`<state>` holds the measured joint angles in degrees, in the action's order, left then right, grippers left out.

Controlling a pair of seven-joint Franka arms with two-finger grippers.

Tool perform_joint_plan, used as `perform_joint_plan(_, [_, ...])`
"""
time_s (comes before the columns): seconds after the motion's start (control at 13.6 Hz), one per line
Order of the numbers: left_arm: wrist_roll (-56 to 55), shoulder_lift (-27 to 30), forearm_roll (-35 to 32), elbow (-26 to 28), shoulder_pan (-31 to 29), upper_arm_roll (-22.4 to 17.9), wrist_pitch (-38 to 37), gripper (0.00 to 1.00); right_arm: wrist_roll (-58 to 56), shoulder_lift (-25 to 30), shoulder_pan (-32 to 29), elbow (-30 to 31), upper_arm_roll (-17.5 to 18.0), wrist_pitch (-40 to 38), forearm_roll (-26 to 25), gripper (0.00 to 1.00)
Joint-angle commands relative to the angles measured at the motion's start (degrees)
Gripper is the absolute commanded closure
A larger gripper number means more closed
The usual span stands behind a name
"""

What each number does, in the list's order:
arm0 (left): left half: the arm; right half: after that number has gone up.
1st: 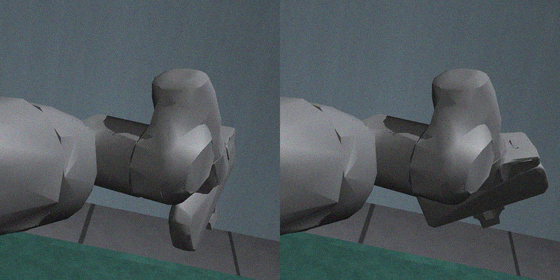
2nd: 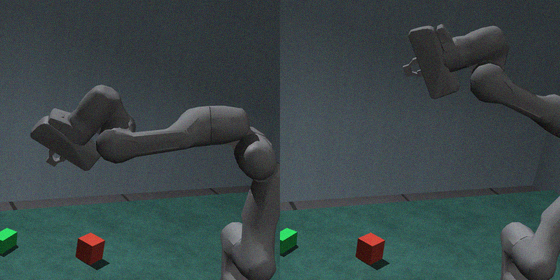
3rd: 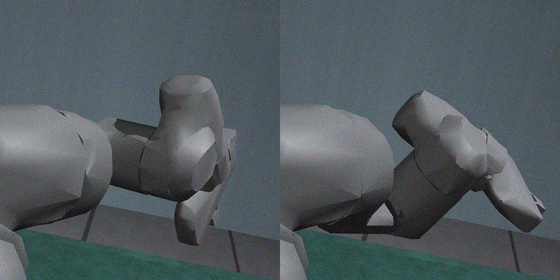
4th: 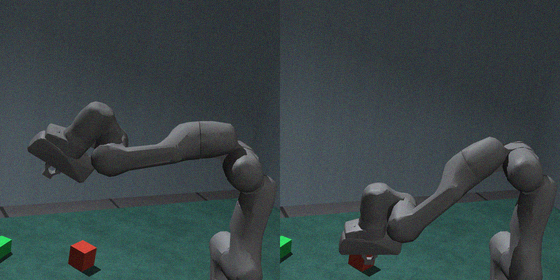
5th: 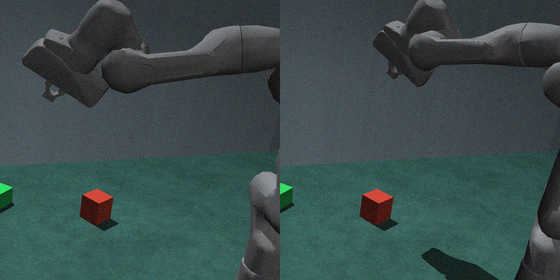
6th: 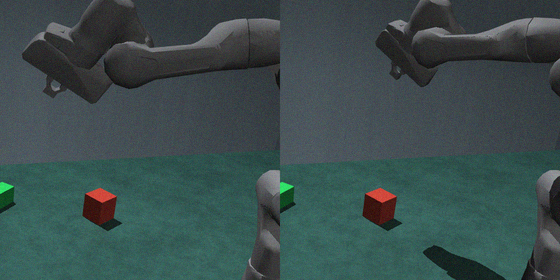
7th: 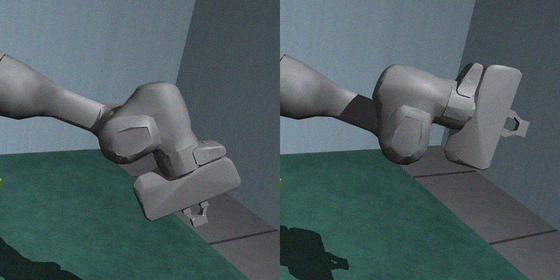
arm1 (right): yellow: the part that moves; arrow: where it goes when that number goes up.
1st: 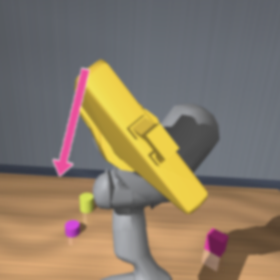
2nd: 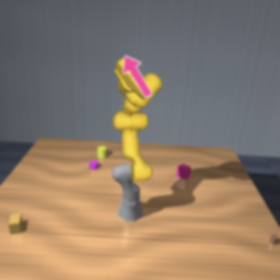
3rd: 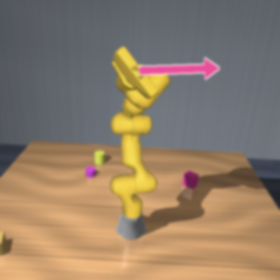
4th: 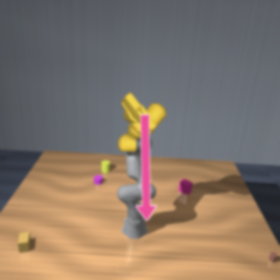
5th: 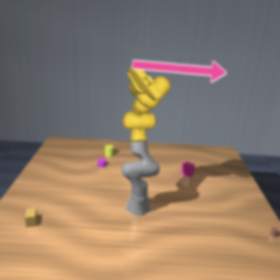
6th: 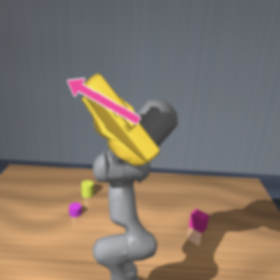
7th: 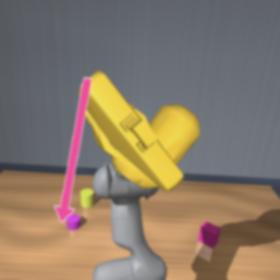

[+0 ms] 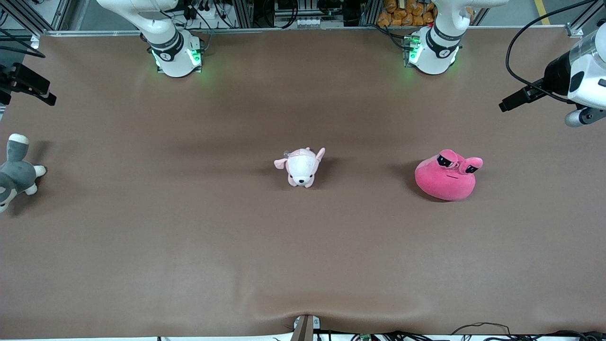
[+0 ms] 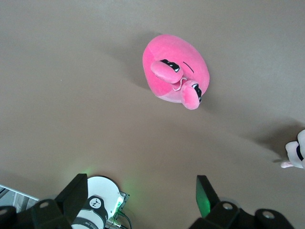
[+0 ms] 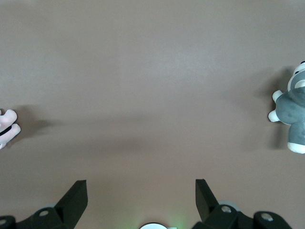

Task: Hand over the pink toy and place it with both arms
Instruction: 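Move the left gripper toward the pink plush toy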

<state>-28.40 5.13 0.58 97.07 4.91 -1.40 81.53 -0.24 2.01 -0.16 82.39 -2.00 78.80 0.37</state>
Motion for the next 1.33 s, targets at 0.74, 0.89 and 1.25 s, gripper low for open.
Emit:
perform_joint_plan(0.74, [-14.56,1.37,0.91,10.15,-1.57,0.26,12.06,0.00,-0.64,0.10,-0.89,-0.48,0.42,-0.57,-0.28,0.00])
perform_joint_plan(0.89, [-19.48,0.93,0.91,12.26,-1.57,0.26,15.22,0.00,-0.73,0.10,-1.07,-0.56,0.33,-0.57,-0.28,0.00])
perform_joint_plan(1.25, [-36.43,-4.42,1.00,12.45,-1.57,0.35,17.78,0.00,-0.73,0.01,-1.68,-0.56,0.33,-0.49,-0.28,0.00])
